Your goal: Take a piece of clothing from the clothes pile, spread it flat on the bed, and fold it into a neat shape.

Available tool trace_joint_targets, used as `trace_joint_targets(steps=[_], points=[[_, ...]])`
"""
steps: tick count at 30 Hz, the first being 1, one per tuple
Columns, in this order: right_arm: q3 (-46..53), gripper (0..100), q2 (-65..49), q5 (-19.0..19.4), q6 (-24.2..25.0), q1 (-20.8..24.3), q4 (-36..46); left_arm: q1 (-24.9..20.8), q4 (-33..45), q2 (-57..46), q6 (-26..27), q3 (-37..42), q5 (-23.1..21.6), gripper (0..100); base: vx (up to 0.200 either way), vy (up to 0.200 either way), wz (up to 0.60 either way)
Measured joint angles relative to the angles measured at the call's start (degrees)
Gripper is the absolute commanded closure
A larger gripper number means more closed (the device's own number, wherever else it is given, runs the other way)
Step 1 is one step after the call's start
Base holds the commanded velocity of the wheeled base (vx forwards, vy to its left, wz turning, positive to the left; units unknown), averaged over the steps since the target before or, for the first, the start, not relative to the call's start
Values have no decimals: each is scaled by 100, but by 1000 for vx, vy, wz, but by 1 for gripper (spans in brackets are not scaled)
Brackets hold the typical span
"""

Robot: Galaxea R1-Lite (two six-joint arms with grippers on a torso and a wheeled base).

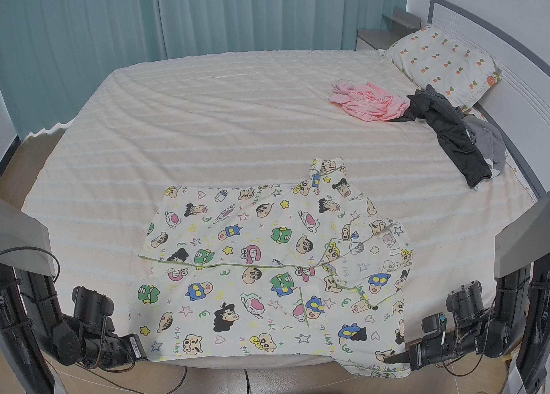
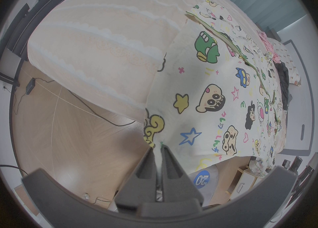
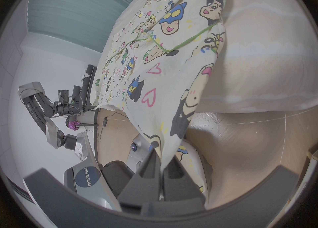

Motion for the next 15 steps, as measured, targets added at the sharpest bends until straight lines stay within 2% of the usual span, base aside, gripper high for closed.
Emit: trace_joint_targets(steps=[5,12,15], points=[[0,100,-151,0,-332,0,512,-1,244,0,52,0,5,100,0,0,0],[0,100,-295,65,-505,-5,675,-6,362,-2,240,0,2,100,0,0,0],[2,100,-334,367,-505,-71,633,-6,250,-21,208,5,-23,100,0,0,0]])
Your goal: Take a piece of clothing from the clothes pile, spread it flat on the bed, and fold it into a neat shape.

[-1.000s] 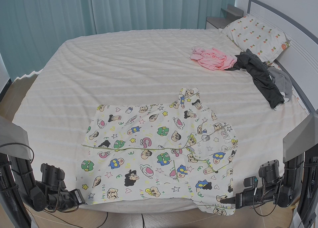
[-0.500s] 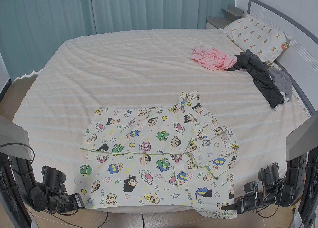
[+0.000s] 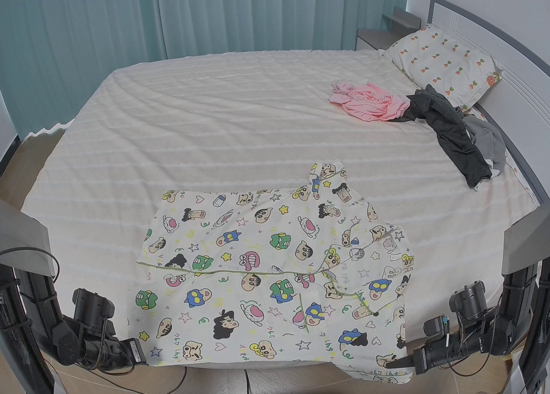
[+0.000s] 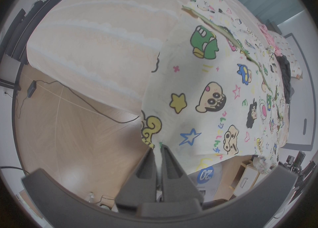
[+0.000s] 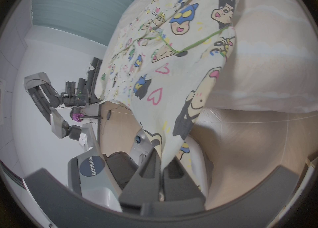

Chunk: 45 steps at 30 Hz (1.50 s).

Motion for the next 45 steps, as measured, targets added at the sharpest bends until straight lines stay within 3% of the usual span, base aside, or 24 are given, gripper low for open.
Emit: trace_joint_targets(steps=[7,13,20,33,45], points=[[0,100,-201,249,113,-293,-529,-41,-813,-149,-545,-5,-11,100,0,0,0],[0,100,-479,350,855,-486,-1435,-122,-1468,-285,-1044,-93,22,100,0,0,0],[-22,100,-494,325,1408,-535,-2565,-152,-1648,-345,-1564,-652,239,100,0,0,0],[-1051,100,-41,286,1753,-594,-2604,-124,-1637,-72,-2064,-2053,445,100,0,0,0],[-1744,100,378,289,1864,-681,-2606,-26,-1635,399,-2320,-2820,519,100,0,0,0]])
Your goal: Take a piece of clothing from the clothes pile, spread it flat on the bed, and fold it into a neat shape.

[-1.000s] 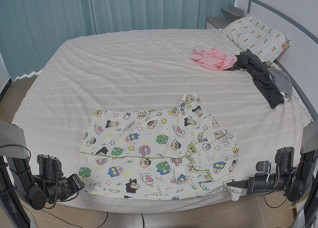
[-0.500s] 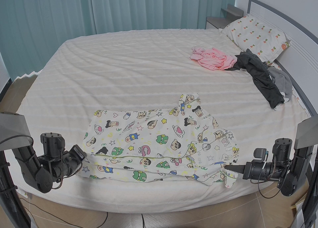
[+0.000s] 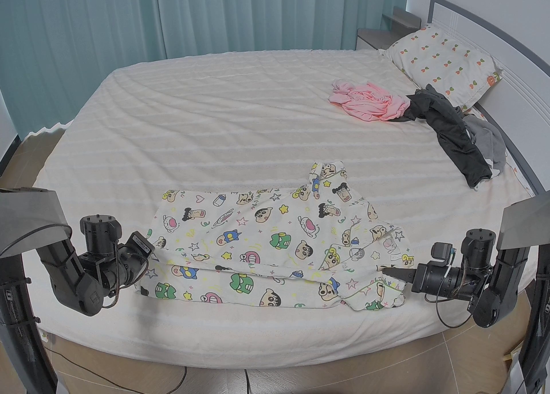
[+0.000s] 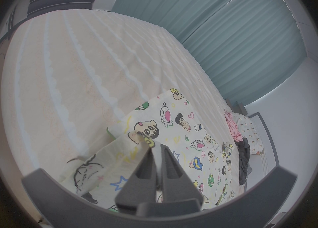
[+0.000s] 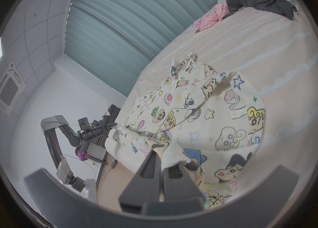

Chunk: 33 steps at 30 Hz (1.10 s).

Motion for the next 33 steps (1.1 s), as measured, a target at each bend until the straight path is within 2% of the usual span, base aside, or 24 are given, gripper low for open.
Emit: trace_joint_targets(steps=[4,5,16,22,26,30,33], points=[[-172,100,78,1,160,-41,0,20,4,102,-11,-165,-2,100,0,0,0],[-212,0,100,6,179,-63,-2,20,4,133,-13,-204,0,0,0,0,0],[-395,0,358,1,189,-133,-2,76,-51,351,-347,-429,2,0,0,0,0],[-332,0,295,-145,206,-319,-2,361,-60,321,-590,-435,-113,0,0,0,0],[-279,0,183,-306,230,-480,-2,661,-57,194,-794,-394,-631,0,0,0,0],[-133,0,-46,-380,358,-581,0,951,-55,45,-1007,-265,-1581,0,0,0,0],[35,0,-352,-412,573,-577,0,1129,-55,-24,-1113,-162,-2032,0,0,0,0]])
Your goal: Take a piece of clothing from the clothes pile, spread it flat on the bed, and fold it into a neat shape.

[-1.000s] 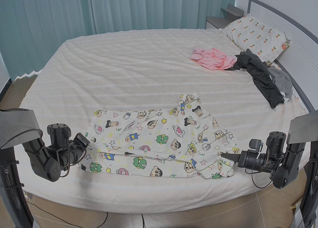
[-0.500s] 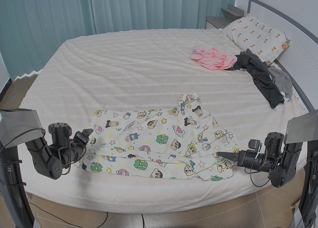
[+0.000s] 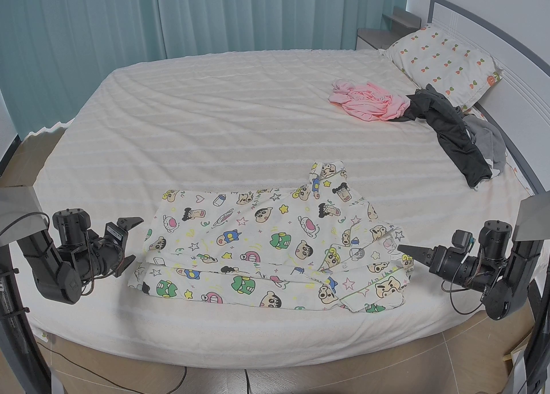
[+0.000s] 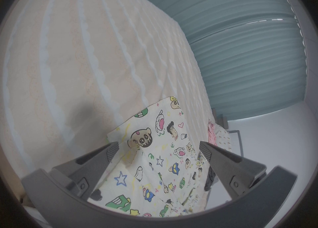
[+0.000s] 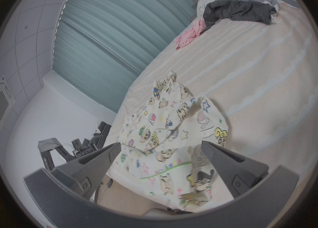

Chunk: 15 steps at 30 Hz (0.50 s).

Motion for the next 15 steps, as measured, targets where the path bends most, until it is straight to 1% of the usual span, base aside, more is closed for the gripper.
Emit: trace_joint_targets(steps=[2,5,10,11,15], points=[[127,0,-213,-11,110,44,-2,78,-2,-24,-46,52,-219,0,0,0,0],[502,0,-670,-30,273,249,13,194,-7,-50,-110,177,-723,0,0,0,0],[848,0,-1053,-111,361,883,463,307,-84,-61,-143,347,-1065,0,0,0,0],[883,0,-1084,-179,369,1003,596,316,-104,-61,-143,367,-1090,0,0,0,0],[933,0,-1059,-713,405,1593,991,345,-169,-59,-134,429,-1136,0,0,0,0]])
